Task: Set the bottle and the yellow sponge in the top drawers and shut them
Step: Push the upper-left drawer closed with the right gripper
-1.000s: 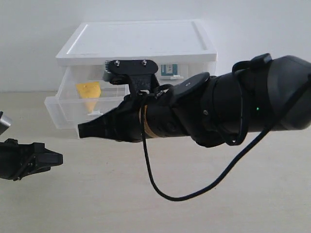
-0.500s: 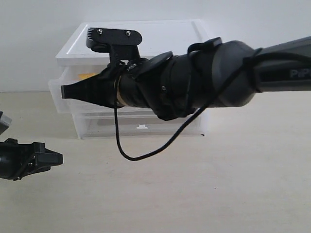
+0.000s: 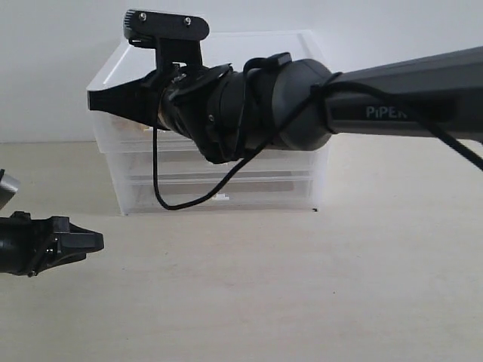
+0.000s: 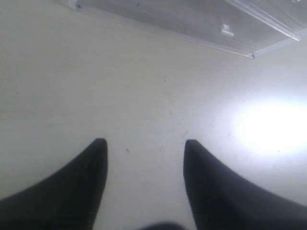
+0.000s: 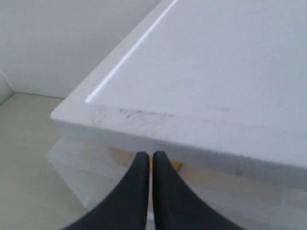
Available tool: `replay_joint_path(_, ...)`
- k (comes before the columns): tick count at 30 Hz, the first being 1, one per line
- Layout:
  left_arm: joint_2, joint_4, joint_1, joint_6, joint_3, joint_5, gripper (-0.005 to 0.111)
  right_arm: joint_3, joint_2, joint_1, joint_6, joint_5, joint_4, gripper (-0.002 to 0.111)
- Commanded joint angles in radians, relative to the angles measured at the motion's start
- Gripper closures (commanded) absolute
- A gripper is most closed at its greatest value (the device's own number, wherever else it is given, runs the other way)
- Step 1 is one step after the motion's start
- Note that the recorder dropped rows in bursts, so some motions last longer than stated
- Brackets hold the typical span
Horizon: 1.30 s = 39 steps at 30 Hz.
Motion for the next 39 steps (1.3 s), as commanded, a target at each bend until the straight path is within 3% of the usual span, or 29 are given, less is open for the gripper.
replay_joint_path(1, -0.012, -0.008, -0.001, 0.01, 0.004, 0.018, 0.061, -0.018, -0.008, -0.01, -0.049, 0.041, -0.002, 0.108)
replay_joint_path(7, -0.01, -0.006, -0.001, 0.01, 0.004, 0.016, 0.061, -0.018, -0.048, -0.01, -0.187, -0.011, 0.107, 0.108)
replay_joint_path(9, -0.01, -0.009, -0.001, 0.01, 0.004, 0.011, 0.061, 0.004, -0.069, -0.01, -0.376, -0.121, 0.281, 0.108)
replay_joint_path(12, -0.01, -0.009, -0.001, 0.01, 0.004, 0.009, 0.061, 0.073, -0.089, -0.008, -0.615, -0.112, 0.529, 0.108)
replay_joint_path(16, -0.01, -0.017, -0.001, 0.01, 0.004, 0.009, 0.061, 0.139, -0.086, -0.01, -0.769, -0.051, 0.613, 0.108)
replay_joint_path(18, -0.01, -0.018, -0.001, 0.01, 0.004, 0.013, 0.061, 0.138, -0.086, -0.01, -0.751, -0.02, 0.531, 0.108)
replay_joint_path(21, -0.01, -0.013, -0.001, 0.01, 0.004, 0.017, 0.061, 0.127, -0.079, -0.032, -0.541, -0.003, 0.361, 0.108)
replay_joint_path(25, -0.01, -0.013, -0.001, 0.01, 0.004, 0.017, 0.061, 0.084, -0.005, -0.106, -0.418, -0.057, 0.345, 0.108)
replay_joint_path(39, -0.01, -0.027, -0.001, 0.01, 0.004, 0.017, 0.061, -0.008, 0.027, -0.129, -0.421, -0.072, 0.32, 0.108)
